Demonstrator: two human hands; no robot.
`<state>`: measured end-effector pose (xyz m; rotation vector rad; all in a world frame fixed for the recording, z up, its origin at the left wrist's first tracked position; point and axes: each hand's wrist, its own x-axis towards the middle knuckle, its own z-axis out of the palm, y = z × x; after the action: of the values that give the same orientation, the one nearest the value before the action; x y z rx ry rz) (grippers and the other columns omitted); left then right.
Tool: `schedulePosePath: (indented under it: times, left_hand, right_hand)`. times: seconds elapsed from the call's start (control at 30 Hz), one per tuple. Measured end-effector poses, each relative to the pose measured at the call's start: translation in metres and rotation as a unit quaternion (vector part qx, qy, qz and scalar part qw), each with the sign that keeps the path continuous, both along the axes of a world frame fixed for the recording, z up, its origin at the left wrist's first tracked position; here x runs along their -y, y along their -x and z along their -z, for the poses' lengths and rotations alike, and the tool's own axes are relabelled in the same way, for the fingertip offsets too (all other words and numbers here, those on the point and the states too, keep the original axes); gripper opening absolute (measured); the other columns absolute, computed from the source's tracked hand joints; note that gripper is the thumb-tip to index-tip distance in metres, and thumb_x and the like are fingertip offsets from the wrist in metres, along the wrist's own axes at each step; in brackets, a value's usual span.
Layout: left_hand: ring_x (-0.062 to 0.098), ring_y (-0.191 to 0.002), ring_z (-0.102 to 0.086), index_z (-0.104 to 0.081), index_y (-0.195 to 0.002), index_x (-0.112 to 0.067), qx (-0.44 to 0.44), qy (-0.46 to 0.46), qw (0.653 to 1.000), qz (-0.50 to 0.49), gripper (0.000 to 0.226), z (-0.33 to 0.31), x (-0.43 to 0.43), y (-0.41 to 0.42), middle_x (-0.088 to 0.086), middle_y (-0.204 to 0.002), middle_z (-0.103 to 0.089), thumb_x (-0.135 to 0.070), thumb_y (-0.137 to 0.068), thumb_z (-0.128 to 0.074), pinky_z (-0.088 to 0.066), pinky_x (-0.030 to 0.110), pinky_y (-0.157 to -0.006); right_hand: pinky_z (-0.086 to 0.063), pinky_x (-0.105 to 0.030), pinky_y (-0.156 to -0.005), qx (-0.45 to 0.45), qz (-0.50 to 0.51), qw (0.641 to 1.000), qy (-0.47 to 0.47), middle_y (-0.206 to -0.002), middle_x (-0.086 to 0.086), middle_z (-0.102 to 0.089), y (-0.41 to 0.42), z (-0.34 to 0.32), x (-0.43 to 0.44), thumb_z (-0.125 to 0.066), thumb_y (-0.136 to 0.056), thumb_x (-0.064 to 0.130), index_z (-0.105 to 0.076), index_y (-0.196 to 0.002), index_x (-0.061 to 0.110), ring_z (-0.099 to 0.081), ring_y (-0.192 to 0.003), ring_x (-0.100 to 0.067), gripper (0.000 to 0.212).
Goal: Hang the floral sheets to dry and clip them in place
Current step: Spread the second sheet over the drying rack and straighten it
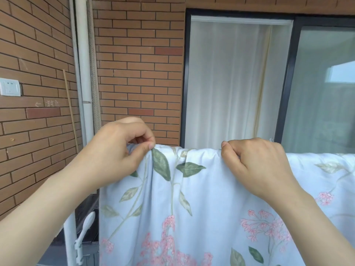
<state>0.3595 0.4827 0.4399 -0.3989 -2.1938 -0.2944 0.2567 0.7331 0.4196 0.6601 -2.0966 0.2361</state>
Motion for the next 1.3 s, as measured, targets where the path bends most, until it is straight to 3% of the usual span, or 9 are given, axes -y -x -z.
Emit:
schedulePosePath:
  times: [0.2, 0.33, 0.43, 0.63, 0.7, 1.0, 1.17, 1.3]
  left_hand:
    - [0.008, -0.092, -0.060, -0.071, -0.101, -0.030, 0.019, 0.054, 0.998, 0.015, 0.030, 0.004, -0.040, 0.007, -0.017, -0.097, -0.062, -0.047, -0.082, -0.056, -0.051, 0.036, -0.077]
    - [0.006, -0.082, -0.062, -0.076, -0.082, -0.029, 0.042, -0.037, 0.997, 0.048, 0.004, 0.001, -0.043, 0.016, -0.013, -0.083, -0.065, -0.029, -0.079, -0.074, -0.050, 0.028, -0.075]
    - [0.007, -0.079, -0.062, -0.075, -0.071, -0.027, 0.038, -0.054, 0.996, 0.054, 0.011, -0.002, -0.040, 0.016, -0.011, -0.076, -0.066, -0.019, -0.078, -0.077, -0.045, 0.015, -0.068]
    - [0.002, -0.074, -0.057, -0.068, -0.071, -0.027, 0.029, -0.007, 0.999, 0.041, 0.011, -0.005, -0.029, 0.011, -0.013, -0.072, -0.061, -0.022, -0.080, -0.070, -0.036, 0.006, -0.063]
    - [0.005, -0.076, -0.059, -0.068, -0.071, -0.028, 0.047, -0.018, 0.998, 0.040, 0.015, -0.007, -0.023, 0.011, -0.012, -0.072, -0.062, -0.019, -0.083, -0.072, -0.040, 0.009, -0.063]
    - [0.005, -0.076, -0.061, -0.066, -0.069, -0.027, 0.085, -0.020, 0.995, 0.046, 0.013, -0.013, -0.007, 0.008, -0.016, -0.078, -0.065, -0.030, -0.081, -0.070, -0.043, 0.009, -0.064]
    - [0.011, -0.081, -0.063, -0.068, -0.081, -0.034, 0.117, 0.008, 0.991, 0.061, 0.028, -0.009, 0.009, 0.002, -0.014, -0.084, -0.066, -0.058, -0.080, -0.055, -0.046, 0.020, -0.070]
    - [0.010, -0.083, -0.064, -0.071, -0.085, -0.034, 0.132, 0.023, 0.988, 0.078, 0.029, -0.012, 0.019, -0.003, -0.013, -0.085, -0.067, -0.056, -0.080, -0.054, -0.046, 0.022, -0.073]
  right_hand:
    - [-0.023, -0.025, -0.042, 0.001, -0.001, 1.000, 0.006, -0.038, -0.001, -0.020, 0.000, 0.001, -0.003, -0.026, -0.087, 0.043, -0.019, -0.052, 0.017, -0.022, -0.036, -0.012, 0.045]
    - [-0.017, -0.025, -0.041, 0.003, -0.003, 1.000, 0.003, -0.038, -0.001, -0.019, 0.000, 0.001, -0.005, -0.026, -0.087, 0.043, -0.018, -0.052, 0.017, -0.022, -0.036, -0.012, 0.045]
    - [-0.013, -0.024, -0.042, 0.002, -0.008, 1.000, -0.002, -0.039, -0.001, -0.018, -0.001, 0.000, -0.005, -0.026, -0.088, 0.043, -0.017, -0.053, 0.017, -0.020, -0.036, -0.012, 0.044]
    - [-0.011, -0.023, -0.041, 0.000, -0.010, 1.000, -0.010, -0.039, -0.001, -0.018, -0.004, 0.000, 0.001, -0.029, -0.089, 0.042, -0.016, -0.053, 0.018, -0.020, -0.036, -0.010, 0.045]
    - [-0.011, -0.024, -0.041, 0.003, -0.007, 1.000, -0.008, -0.039, -0.002, -0.019, -0.003, 0.000, 0.001, -0.028, -0.089, 0.043, -0.017, -0.053, 0.017, -0.021, -0.036, -0.010, 0.045]
    - [-0.013, -0.024, -0.041, 0.012, -0.010, 1.000, -0.014, -0.040, -0.002, -0.019, -0.008, -0.002, -0.002, -0.026, -0.089, 0.044, -0.017, -0.054, 0.017, -0.021, -0.037, -0.013, 0.046]
    - [-0.015, -0.026, -0.041, 0.017, -0.003, 1.000, -0.003, -0.040, -0.002, -0.019, -0.009, -0.001, -0.002, -0.024, -0.087, 0.046, -0.017, -0.053, 0.017, -0.021, -0.037, -0.013, 0.045]
    - [-0.016, -0.026, -0.041, 0.021, -0.001, 1.000, -0.007, -0.040, -0.003, -0.019, -0.011, -0.002, 0.002, -0.024, -0.086, 0.046, -0.018, -0.053, 0.016, -0.020, -0.038, -0.014, 0.045]
